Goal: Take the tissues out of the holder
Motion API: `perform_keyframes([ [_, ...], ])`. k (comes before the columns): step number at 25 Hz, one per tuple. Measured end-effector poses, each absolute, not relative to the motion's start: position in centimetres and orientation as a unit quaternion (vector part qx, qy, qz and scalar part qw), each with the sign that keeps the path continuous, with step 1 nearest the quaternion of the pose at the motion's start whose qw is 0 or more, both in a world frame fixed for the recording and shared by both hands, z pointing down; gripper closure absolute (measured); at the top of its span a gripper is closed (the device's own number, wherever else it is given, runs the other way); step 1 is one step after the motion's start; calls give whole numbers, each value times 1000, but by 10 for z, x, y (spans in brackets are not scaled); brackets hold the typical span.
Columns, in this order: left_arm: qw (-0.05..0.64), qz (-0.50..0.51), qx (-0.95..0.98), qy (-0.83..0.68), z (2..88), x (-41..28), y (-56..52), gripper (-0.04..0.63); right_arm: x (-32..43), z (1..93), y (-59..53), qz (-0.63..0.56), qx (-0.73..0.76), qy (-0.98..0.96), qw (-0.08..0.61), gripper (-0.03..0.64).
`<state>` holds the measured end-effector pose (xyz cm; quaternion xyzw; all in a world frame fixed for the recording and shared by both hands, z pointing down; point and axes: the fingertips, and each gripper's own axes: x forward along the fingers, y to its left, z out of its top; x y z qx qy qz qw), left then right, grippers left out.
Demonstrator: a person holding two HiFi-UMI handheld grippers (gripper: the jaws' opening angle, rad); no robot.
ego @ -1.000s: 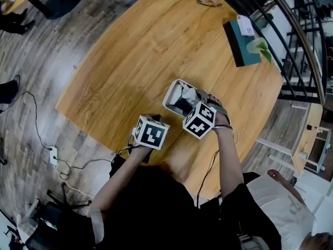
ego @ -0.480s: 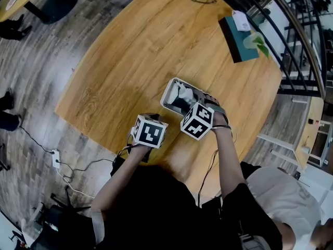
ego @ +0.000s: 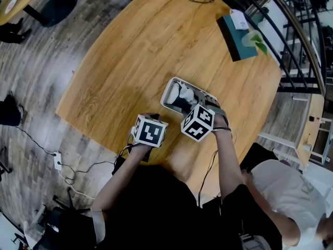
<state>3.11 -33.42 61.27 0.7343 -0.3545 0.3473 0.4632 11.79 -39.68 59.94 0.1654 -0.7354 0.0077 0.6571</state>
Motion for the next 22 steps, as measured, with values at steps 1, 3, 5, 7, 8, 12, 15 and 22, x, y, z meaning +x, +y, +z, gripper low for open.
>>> perform_keyframes([
  [1, 463, 347, 735, -355, 612, 31, -334, 588, 118, 598, -396, 8, 168, -736, 656, 327],
  [3, 461, 345, 735, -358, 611, 30, -335, 588, 118, 594, -396, 7, 173, -738, 652, 327],
  [5, 460, 343, 735, -361, 609, 29, -334, 588, 118, 589, -398, 5, 182, -739, 649, 327],
  [7, 459, 343, 735, -362, 609, 28, -334, 588, 118, 581, -401, 3, 192, -740, 644, 327],
  [8, 459, 343, 735, -362, 609, 28, -334, 588, 119, 577, -402, 1, 197, -741, 642, 327],
  [12, 453, 341, 739, -362, 606, 29, -333, 588, 121, 555, -405, -12, 221, -744, 631, 327],
  [15, 450, 345, 740, -361, 603, 29, -330, 588, 121, 536, -403, -18, 241, -748, 619, 327],
  [22, 442, 347, 743, -363, 597, 27, -320, 588, 125, 506, -383, -21, 272, -753, 599, 327],
])
